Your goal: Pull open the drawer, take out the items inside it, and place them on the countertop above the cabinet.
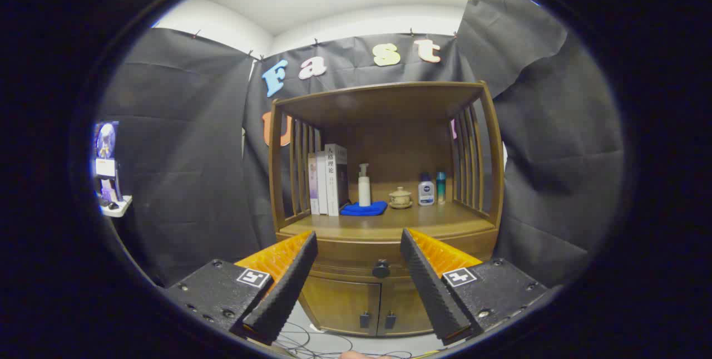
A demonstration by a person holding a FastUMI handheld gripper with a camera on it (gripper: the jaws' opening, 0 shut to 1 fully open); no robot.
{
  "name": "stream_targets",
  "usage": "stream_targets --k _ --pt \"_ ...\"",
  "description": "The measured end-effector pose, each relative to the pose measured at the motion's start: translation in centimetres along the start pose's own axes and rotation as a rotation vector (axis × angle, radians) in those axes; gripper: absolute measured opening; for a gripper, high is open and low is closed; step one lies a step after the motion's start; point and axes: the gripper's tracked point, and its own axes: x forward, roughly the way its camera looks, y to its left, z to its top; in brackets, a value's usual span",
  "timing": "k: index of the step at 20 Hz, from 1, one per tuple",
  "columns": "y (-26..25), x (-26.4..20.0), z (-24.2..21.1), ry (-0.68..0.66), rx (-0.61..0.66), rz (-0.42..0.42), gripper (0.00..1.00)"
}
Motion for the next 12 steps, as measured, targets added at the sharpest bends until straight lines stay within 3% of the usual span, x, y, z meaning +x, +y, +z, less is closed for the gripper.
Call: stream_targets --k 12 --pt "0.43 0.48 -0.65 0.019 -0.027 0.008 0.98"
